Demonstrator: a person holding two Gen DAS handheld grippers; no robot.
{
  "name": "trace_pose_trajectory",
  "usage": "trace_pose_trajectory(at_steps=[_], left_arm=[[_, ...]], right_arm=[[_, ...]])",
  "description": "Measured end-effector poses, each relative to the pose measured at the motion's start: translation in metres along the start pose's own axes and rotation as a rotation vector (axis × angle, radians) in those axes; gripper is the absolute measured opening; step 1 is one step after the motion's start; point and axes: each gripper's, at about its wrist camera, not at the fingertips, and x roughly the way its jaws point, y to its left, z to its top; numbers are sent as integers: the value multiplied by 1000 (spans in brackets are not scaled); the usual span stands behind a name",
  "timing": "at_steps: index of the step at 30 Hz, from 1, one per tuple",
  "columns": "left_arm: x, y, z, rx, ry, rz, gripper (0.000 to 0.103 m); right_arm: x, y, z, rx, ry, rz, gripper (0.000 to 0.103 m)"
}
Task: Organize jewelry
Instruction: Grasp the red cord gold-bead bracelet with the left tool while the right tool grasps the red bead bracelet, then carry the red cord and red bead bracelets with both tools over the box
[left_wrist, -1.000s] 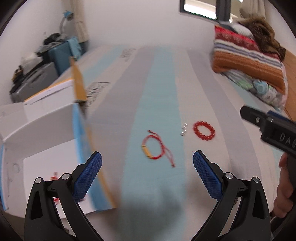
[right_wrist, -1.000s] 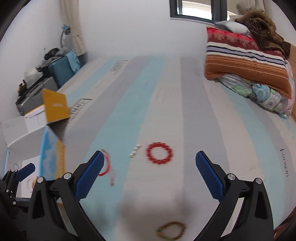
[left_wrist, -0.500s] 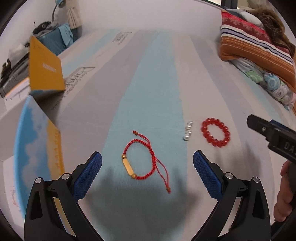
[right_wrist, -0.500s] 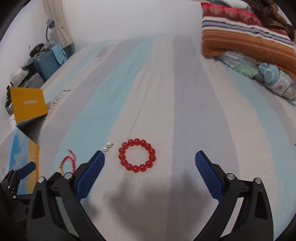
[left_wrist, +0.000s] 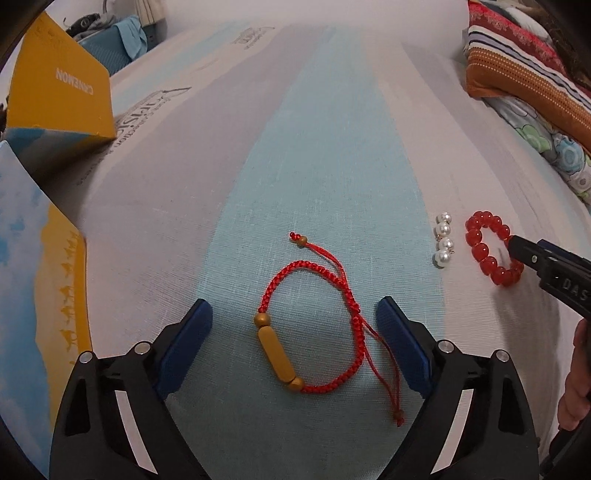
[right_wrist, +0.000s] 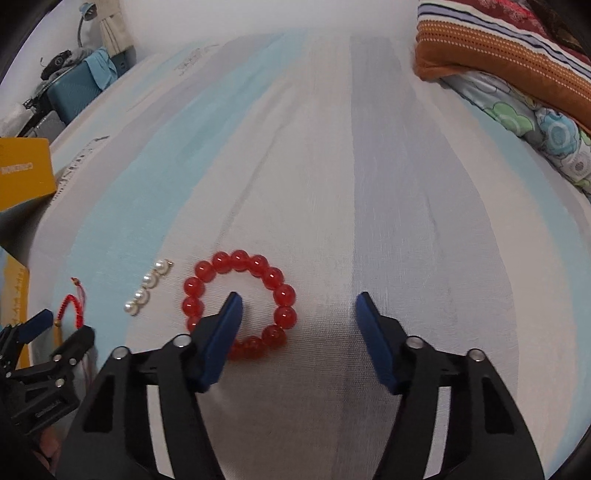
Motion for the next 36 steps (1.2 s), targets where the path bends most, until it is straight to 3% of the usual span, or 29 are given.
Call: trace_pose_trajectory(at_steps=[4,6,8,11,15,18,22,36], left_arm=[[-2,-5,-3,23,-6,21,75],[-4,-6,-5,27,-4,19,62],[-5,-7,-5,37,-3,22,53],[-6,-7,-6,44,1,28,41],[-7,-4,-8,39,11,10,17],[-10,0,-8,21,13,2,12],[-14,6,-8,-5,10,-33,11],[-32,3,-8,-7,-18,-46,11]], right_arm=[[6,2,-2,-12,7,-23,43],[7,2,-3,-11,8,-20,38],[6,3,-3,-9,13,-14,25],[6,3,-4,-2,19,-10,16],[4,3,-3,12,20,-10,15],[1,2,-3,22,18,-7,15],[-4,3,-3,20,8,-10,13],[-34,7,-2,8,-56,-6,13]])
